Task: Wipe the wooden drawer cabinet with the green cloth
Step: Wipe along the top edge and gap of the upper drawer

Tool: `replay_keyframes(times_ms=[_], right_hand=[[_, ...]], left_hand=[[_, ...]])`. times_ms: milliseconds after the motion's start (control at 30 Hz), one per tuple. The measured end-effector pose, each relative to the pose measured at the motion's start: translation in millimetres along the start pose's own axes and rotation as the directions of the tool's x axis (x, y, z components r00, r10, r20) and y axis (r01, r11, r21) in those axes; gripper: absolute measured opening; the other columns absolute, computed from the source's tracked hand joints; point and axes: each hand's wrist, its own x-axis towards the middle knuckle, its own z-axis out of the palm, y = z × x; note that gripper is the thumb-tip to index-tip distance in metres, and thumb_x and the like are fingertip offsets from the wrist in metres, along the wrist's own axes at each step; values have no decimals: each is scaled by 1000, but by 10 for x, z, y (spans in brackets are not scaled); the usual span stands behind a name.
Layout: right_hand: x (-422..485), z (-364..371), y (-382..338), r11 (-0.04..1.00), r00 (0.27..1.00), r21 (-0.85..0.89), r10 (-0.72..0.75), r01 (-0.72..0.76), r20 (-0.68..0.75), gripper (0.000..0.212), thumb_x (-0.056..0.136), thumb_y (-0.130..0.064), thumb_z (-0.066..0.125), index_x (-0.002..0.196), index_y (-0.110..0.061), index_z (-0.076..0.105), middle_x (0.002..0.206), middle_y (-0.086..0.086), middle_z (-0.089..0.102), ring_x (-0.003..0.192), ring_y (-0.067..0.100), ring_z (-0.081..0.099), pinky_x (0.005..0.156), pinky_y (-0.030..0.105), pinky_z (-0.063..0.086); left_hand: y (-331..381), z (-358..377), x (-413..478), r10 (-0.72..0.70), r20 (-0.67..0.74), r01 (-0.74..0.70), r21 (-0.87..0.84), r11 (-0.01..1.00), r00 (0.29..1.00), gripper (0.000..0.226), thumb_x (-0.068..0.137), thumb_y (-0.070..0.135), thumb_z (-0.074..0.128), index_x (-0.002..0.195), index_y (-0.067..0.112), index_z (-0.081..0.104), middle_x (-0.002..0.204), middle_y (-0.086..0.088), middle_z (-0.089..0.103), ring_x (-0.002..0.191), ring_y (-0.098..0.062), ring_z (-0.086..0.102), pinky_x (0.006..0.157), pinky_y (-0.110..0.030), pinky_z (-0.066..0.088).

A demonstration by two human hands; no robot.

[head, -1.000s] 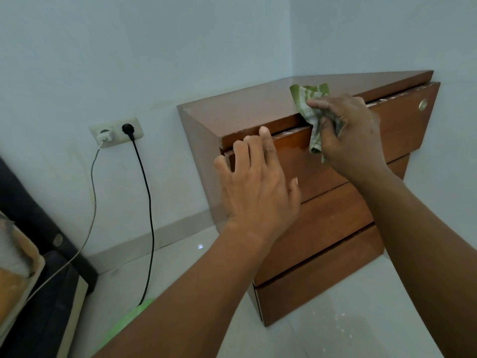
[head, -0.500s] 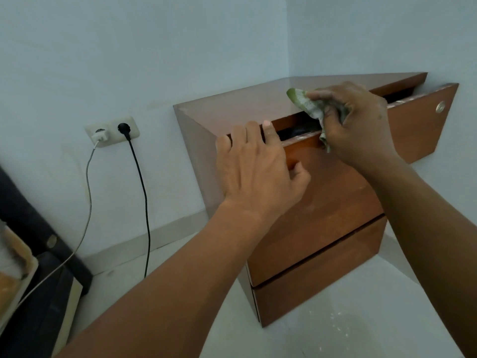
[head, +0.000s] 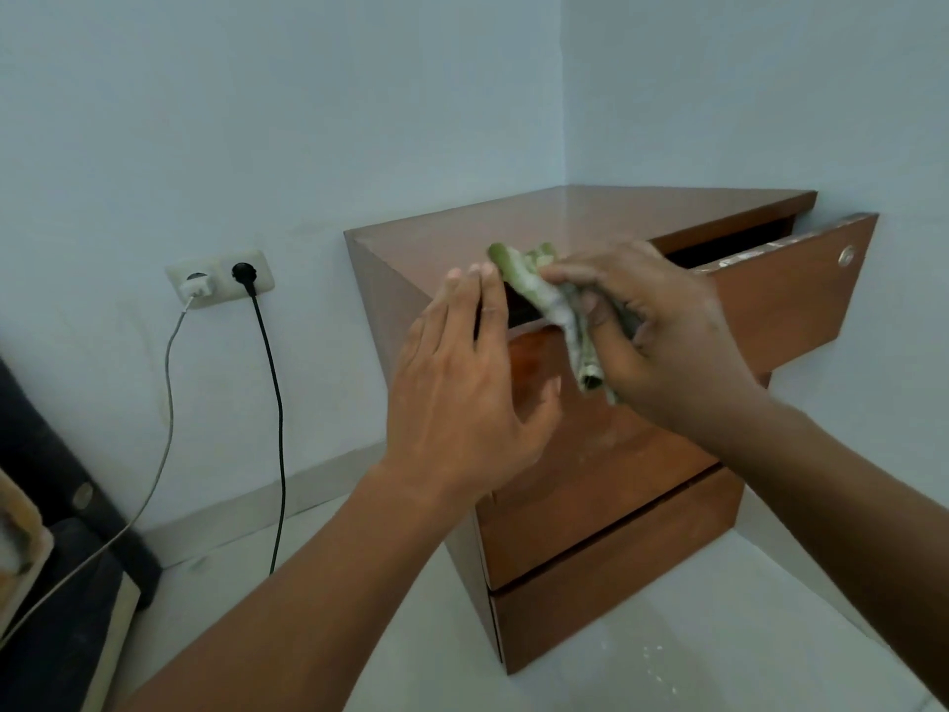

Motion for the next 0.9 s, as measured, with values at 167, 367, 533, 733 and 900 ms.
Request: replay_keyframes(times_ms=[167,367,533,733,900], right_hand=[[-74,149,-109,992,975,-109,-31,56,221,37,97,-22,52,132,-18,63,132,-4,63,132,15,49,110,44,38],[-28,176,-46,986,958,-149,-30,76,285,46,105,-33,38,143,-14,54,145,5,57,143,17,44,118,47,37],[-105,222,165,977,978,-189,-57,96,201,42,106,-28,41,143,-11,54,143,4,58,139,18,48,115,44,39],[-190,101,445,965,992,-261,30,3,120,40,106,-30,40,138,-13,57,137,3,61,132,17,51,114,38,39],[-226,1,699,958,994,-277,88,-68,60,40,106,-33,39,134,-14,60,131,3,64,126,18,55,110,40,42]], left_hand=[[-118,11,-34,24,88,-18,-62,998,996,100,90,57,50,162,1,8,171,-16,10,159,-26,2,129,-43,12],[-142,9,50,97,97,-87,-99,991,991,101,91,56,51,163,3,4,172,-13,5,159,-22,-3,129,-39,6],[-194,-56,118,152,169,-146,-46,988,974,110,89,72,45,163,7,-3,172,-10,-3,158,-19,-8,129,-35,-1],[-139,-127,317,201,298,-211,1,978,933,113,89,80,41,162,13,-13,172,-6,-13,157,-16,-15,127,-34,-6],[25,-71,564,260,435,-300,24,954,862,110,91,78,41,162,14,-14,172,-6,-14,157,-18,-14,128,-36,-4]])
